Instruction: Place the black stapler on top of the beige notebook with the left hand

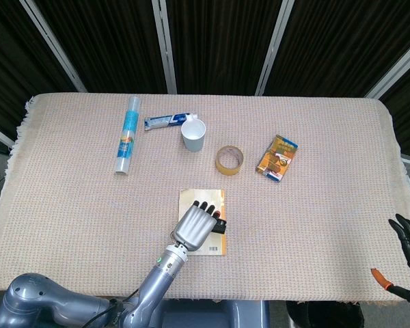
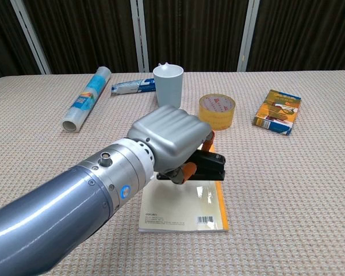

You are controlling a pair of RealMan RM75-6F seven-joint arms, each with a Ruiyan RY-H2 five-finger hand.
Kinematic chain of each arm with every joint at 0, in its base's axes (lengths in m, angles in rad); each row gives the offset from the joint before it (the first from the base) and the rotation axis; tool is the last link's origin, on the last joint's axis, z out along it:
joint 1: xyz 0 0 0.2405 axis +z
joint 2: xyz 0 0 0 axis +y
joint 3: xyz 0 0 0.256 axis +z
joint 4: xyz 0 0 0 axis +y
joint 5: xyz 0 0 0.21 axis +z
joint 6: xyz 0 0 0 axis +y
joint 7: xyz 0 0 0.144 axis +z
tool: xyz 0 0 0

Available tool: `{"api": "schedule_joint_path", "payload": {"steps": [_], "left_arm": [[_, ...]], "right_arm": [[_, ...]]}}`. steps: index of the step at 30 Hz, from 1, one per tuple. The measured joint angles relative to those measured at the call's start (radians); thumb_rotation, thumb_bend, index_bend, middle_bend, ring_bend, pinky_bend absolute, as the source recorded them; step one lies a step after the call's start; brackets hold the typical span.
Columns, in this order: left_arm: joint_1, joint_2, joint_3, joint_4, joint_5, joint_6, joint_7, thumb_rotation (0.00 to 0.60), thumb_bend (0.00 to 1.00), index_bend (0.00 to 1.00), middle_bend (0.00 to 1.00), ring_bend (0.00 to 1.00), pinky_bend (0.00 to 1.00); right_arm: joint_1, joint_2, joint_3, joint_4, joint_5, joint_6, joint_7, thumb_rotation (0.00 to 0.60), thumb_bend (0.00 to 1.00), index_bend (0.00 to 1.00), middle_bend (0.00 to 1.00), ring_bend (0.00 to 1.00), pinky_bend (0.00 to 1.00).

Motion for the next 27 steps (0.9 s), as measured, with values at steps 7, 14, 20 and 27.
{"api": "schedule_joint_path", "payload": {"steps": [7, 14, 20, 27], "left_arm": [[-0.013, 0.001, 0.013, 0.008, -0.062, 0.004, 0.035, 0.600, 0.34, 0.30, 0.29, 0.26, 0.39], [-0.029, -0.003, 0.013, 0.017, -0.073, 0.004, 0.021, 0.600, 0.29, 0.08, 0.13, 0.15, 0.31], [-0.013, 0.046, 0.028, -0.068, -0.006, 0.029, -0.035, 0.600, 0.24, 0.02, 0.04, 0.05, 0.24], [0.051, 0.200, 0.090, -0.268, 0.119, 0.131, -0.074, 0.600, 0.24, 0.02, 0.03, 0.03, 0.21]], "right_arm": [[-0.004, 0.001, 0.001, 0.006, -0.003, 0.008, 0.009, 0.600, 0.16, 0.00, 0.00, 0.00, 0.00], [-0.005, 0.001, 0.002, 0.009, -0.002, 0.007, 0.012, 0.600, 0.16, 0.00, 0.00, 0.00, 0.00], [-0.004, -0.001, 0.002, 0.008, -0.002, 0.002, 0.003, 0.600, 0.16, 0.00, 0.00, 0.00, 0.00], [-0.005, -0.006, 0.003, 0.001, -0.003, -0.001, -0.019, 0.600, 0.16, 0.00, 0.00, 0.00, 0.00]]}}
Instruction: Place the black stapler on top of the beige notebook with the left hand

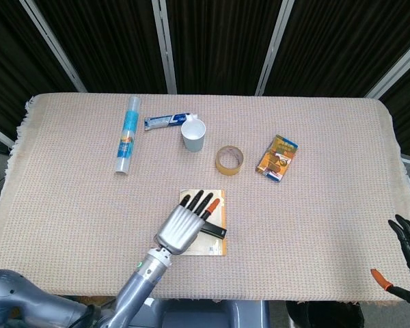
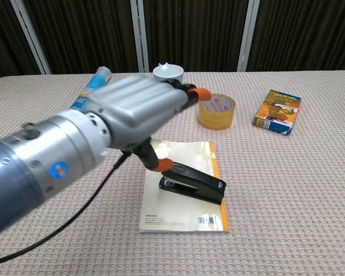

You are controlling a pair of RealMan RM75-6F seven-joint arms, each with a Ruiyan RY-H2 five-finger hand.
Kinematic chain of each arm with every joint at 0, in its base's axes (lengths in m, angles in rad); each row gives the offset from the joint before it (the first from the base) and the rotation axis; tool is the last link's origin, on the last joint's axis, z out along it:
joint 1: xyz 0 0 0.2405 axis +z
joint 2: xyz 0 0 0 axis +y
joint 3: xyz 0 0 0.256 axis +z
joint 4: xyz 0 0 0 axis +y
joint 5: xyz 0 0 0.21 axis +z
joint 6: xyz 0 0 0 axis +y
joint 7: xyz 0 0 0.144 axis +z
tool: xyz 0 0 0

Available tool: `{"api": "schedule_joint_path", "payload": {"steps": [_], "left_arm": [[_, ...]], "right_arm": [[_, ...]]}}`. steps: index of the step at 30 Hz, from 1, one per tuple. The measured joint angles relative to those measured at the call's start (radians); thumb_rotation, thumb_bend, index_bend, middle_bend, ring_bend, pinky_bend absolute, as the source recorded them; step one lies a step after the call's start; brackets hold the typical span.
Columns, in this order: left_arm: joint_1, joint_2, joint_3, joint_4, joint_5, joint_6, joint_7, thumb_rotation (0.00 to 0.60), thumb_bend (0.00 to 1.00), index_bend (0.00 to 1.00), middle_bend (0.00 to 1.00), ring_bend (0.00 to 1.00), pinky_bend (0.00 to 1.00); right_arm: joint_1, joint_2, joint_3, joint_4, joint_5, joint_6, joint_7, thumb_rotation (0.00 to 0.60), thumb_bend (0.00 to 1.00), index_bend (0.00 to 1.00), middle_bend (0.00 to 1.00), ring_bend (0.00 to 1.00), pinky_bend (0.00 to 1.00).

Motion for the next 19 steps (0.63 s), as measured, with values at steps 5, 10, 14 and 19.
{"api": "schedule_joint_path", "payload": {"steps": [5, 10, 14, 19], "left_arm": [[0.111, 0.181, 0.116, -0.132, 0.136, 0.166, -0.009, 0.600, 0.24, 0.01, 0.00, 0.01, 0.20], [0.273, 0.325, 0.251, -0.143, 0.299, 0.354, -0.099, 0.600, 0.19, 0.00, 0.00, 0.00, 0.14], [0.432, 0.403, 0.335, -0.089, 0.343, 0.501, -0.259, 0.600, 0.16, 0.00, 0.00, 0.00, 0.13], [0.555, 0.464, 0.375, -0.003, 0.355, 0.589, -0.466, 0.588, 0.15, 0.00, 0.00, 0.00, 0.12]], "right_arm": [[-0.001, -0.009, 0.000, -0.004, -0.004, -0.002, -0.036, 0.600, 0.16, 0.00, 0.00, 0.00, 0.00], [0.000, -0.023, -0.002, -0.015, -0.009, -0.014, -0.086, 0.600, 0.16, 0.00, 0.00, 0.00, 0.00], [-0.002, -0.033, -0.001, -0.022, -0.005, -0.019, -0.117, 0.600, 0.16, 0.00, 0.00, 0.00, 0.00], [-0.001, -0.040, 0.004, -0.035, 0.011, -0.029, -0.138, 0.600, 0.16, 0.00, 0.00, 0.00, 0.00]]}}
